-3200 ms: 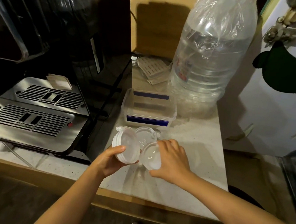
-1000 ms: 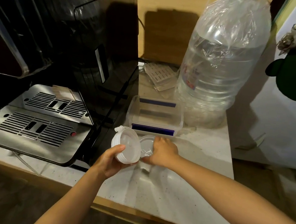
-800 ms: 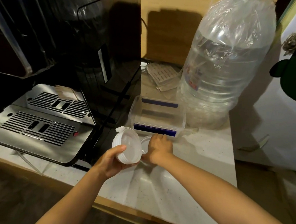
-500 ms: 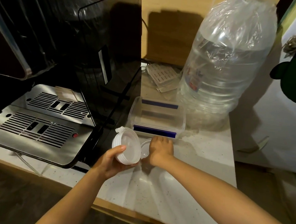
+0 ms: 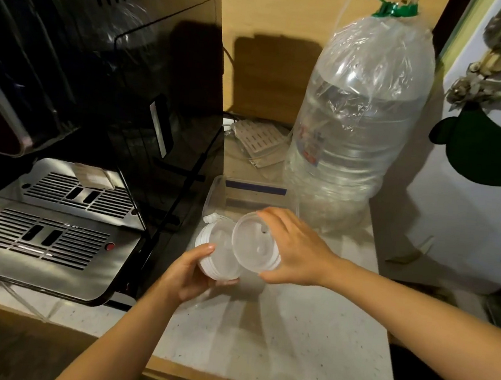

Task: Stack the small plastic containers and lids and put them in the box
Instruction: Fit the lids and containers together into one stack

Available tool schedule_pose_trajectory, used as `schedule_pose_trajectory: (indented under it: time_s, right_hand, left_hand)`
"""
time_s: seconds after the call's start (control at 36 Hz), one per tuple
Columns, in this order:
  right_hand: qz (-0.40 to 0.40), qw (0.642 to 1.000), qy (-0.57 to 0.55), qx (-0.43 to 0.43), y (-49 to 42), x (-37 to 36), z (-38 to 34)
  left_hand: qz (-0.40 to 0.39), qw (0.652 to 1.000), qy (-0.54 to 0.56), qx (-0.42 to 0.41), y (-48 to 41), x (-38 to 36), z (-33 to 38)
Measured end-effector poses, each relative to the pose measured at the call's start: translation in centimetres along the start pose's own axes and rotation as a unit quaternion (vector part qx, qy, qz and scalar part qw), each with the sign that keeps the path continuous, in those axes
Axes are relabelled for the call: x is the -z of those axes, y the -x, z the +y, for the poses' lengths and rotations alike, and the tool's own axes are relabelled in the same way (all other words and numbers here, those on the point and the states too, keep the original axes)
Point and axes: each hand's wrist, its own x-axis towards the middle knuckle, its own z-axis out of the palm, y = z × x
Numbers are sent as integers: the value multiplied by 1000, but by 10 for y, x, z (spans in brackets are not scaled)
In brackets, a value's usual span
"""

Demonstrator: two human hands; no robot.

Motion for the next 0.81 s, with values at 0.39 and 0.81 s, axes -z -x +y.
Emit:
schedule_pose_trajectory:
  time_s: [0.39, 0.81]
  right_hand:
    - [18, 968, 91, 233, -13, 29, -9]
    - [-26, 942, 114, 316, -15, 23, -5]
  left_hand:
    - [-140, 988, -57, -6, -9, -22, 23]
    - [-122, 988, -88, 25, -1, -25, 20]
